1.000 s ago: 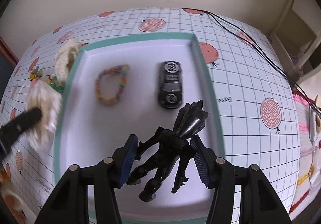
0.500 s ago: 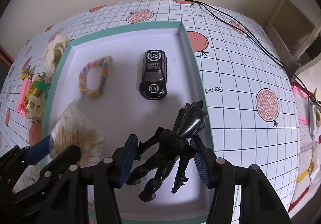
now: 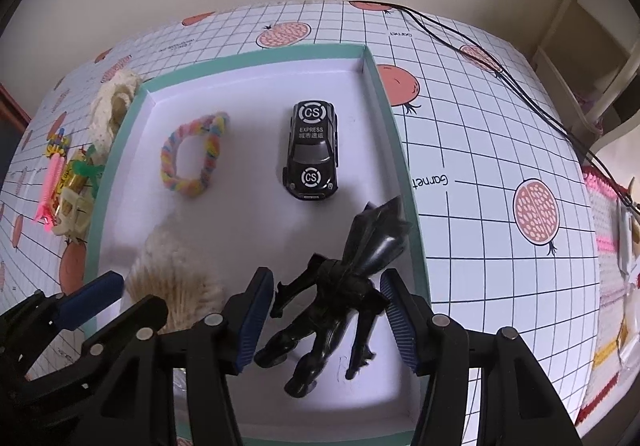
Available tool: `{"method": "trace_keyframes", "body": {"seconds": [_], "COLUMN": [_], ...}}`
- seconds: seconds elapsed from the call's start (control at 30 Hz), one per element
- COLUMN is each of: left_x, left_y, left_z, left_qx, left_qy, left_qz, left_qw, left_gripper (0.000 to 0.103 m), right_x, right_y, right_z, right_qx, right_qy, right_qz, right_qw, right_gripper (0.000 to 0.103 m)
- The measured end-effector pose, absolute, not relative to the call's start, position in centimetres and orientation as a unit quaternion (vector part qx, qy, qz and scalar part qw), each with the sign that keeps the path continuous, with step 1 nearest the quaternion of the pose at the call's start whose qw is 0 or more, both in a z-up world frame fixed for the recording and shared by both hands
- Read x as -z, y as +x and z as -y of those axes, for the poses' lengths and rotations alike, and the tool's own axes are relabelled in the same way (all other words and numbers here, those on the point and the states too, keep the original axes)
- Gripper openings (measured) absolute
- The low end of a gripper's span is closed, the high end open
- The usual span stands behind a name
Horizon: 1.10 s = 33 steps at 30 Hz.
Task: Organize objects
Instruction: 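Carry swab bag into tray with left gripper while right carries figure over tray, then open left gripper to release swab bag while right releases robot figure in tray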
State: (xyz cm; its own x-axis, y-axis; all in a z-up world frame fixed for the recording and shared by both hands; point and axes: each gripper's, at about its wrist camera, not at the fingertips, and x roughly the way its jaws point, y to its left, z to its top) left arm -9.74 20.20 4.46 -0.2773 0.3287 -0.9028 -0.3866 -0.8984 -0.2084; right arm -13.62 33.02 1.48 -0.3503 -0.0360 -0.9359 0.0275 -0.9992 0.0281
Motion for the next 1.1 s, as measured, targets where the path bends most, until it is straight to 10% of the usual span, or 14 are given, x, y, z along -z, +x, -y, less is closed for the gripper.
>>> {"method": "trace_keyframes", "body": {"seconds": [0.77, 1.1], "left_x": [-7.0, -7.1], "left_y": [-11.3, -12.3], "left_z": [-16.2, -13.5], "left_qx": [-0.837, -0.85], "left_qy": [-0.512, -0.501], "left_qz": [0.049, 0.057], "left_qw": [0.186, 0.149], "left_gripper": [0.047, 0.058], "right_x": [-3.6, -3.9], "right_y": [-12.9, -12.6], "right_z": [-32.7, -31.0], "right_qx": [0.845, 0.851], "right_qy": [0.534, 0.522], "right_qz": [0.018, 0.009], "right_qw": [0.026, 0.046], "right_gripper": [0.066, 0.087]}}
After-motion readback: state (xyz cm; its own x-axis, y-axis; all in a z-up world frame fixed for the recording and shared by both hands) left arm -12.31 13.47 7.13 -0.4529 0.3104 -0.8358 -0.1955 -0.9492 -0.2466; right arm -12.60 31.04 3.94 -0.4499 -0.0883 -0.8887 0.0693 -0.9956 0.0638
